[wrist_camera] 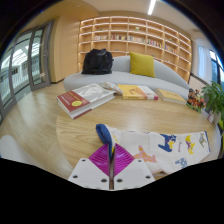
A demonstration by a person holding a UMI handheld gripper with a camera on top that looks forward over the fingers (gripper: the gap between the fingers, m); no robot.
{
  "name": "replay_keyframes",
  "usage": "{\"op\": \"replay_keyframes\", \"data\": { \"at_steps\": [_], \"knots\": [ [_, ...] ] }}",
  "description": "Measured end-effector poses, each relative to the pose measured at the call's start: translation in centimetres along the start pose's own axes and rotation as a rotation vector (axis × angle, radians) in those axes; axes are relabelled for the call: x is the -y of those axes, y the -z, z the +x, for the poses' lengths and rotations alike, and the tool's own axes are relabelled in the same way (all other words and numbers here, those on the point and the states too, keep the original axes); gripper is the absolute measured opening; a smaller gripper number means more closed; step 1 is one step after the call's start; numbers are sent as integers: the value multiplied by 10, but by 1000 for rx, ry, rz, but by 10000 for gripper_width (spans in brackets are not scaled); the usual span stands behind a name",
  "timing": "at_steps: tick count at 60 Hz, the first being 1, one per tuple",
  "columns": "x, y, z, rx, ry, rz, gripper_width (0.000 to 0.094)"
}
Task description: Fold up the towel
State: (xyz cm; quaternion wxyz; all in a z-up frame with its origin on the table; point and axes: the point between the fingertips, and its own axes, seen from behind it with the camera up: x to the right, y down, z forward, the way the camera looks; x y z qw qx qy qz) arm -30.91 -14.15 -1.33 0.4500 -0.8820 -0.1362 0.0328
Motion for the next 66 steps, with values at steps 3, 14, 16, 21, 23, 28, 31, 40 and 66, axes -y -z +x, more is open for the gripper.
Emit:
{"op": "replay_keyframes", "data": {
  "at_steps": [3,14,16,21,23,28,31,40,66],
  "knots": [
    [0,-1,-1,13,-10,-3,29],
    [13,16,-11,108,-88,-22,26],
    [26,27,-11,128,-105,3,26],
    [66,57,-12,193,-164,71,26],
    [85,71,-9,223,-190,101,26],
    [130,102,14,265,-242,191,26],
    [152,118,38,272,-273,232,26],
    [156,115,133,194,-304,255,26],
    [19,66,348,-108,-306,38,821]
  ]
}}
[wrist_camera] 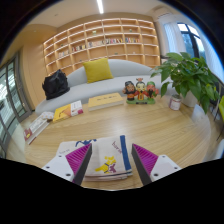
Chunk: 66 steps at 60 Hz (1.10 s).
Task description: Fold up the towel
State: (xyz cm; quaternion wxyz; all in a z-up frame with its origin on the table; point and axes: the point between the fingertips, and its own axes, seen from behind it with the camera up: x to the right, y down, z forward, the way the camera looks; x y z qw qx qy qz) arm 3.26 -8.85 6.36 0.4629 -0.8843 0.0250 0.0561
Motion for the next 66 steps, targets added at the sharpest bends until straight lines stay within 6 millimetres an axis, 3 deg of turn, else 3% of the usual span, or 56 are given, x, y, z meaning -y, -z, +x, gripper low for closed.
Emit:
{"op": "replay_keyframes", "data": {
  "at_steps": [5,12,20,32,42,56,66],
  "knots": [
    [5,17,20,-32,18,29,850],
    [12,49,26,-21,64,45,852],
    [13,96,16,6,117,60,846],
    [-3,171,-10,62,166,64,850],
    [-13,218,-17,68,212,89,851],
    [-25,250,-7,57,233,102,850],
    [-29,253,-10,68,240,103,846]
  ]
}}
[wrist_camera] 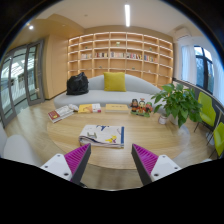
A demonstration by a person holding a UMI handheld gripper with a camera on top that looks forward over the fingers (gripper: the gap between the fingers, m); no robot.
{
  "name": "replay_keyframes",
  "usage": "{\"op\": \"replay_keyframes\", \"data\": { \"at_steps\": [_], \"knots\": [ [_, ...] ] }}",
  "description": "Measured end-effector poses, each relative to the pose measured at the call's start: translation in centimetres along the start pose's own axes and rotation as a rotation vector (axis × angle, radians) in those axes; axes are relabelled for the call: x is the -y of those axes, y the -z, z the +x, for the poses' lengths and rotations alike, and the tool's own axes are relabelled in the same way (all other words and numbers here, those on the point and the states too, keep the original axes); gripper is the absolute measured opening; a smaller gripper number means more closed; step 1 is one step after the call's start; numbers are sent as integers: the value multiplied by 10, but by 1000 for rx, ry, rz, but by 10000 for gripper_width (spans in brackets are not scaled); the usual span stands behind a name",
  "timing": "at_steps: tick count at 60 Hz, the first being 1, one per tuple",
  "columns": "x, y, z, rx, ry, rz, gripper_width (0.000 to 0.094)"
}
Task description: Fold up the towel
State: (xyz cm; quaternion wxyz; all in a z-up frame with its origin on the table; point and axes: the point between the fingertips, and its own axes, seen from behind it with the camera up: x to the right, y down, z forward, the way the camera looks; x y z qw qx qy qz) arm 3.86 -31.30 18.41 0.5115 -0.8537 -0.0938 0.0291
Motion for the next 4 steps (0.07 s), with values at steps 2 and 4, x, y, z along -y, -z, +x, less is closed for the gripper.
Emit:
{"op": "replay_keyframes", "data": {
  "at_steps": [2,4],
  "knots": [
    [-1,0,-1,2,4,-5,846],
    [-2,0,-2,11,1,-8,846]
  ]
}}
